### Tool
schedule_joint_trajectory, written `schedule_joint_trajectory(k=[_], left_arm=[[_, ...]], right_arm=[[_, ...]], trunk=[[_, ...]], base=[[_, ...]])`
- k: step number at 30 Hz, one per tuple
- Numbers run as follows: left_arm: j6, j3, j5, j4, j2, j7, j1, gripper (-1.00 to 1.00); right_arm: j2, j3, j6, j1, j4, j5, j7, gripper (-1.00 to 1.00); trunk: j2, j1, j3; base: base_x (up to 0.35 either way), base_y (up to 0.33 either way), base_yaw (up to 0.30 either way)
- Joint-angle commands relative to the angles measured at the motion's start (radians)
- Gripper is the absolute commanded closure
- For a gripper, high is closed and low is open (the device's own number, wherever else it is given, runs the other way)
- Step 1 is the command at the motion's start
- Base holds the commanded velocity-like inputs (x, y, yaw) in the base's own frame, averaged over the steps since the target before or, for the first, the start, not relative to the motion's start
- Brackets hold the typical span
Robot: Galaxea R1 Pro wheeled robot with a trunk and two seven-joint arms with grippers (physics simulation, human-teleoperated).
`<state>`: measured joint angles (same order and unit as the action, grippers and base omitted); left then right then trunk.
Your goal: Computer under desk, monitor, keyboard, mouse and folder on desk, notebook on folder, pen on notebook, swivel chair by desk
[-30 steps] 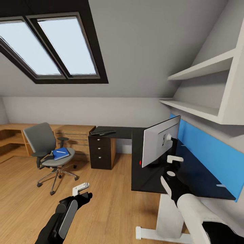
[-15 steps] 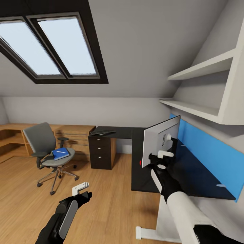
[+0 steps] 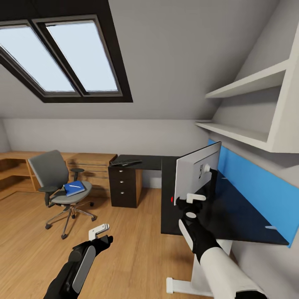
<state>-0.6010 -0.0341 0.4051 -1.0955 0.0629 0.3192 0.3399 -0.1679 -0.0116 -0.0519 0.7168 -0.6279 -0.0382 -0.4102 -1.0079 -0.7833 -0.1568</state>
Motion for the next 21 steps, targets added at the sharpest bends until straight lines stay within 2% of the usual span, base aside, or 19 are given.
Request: schedule_joint_trajectory(k=[1,8,21], left_arm=[[-0.003,-0.001,0.011,-0.001,0.001,0.008,0.001,-1.00],[-0.003,-0.003,0.011,0.000,0.000,0.008,0.001,-1.00],[-0.003,-0.003,0.011,0.000,0.000,0.009,0.001,-1.00]], right_arm=[[-0.001,-0.007,-0.004,-0.002,-0.001,-0.004,-0.012,-1.00],[-0.002,-0.037,0.024,-0.015,-0.001,-0.004,-0.074,-1.00],[-0.001,-0.040,0.062,-0.019,-0.001,-0.005,-0.082,-1.00]], trunk=[[-0.001,0.000,-0.002],[-0.001,0.000,-0.002],[-0.001,0.000,-0.002]], base=[[0.031,0.026,0.000],[0.160,0.134,0.000],[0.232,0.195,0.000]])
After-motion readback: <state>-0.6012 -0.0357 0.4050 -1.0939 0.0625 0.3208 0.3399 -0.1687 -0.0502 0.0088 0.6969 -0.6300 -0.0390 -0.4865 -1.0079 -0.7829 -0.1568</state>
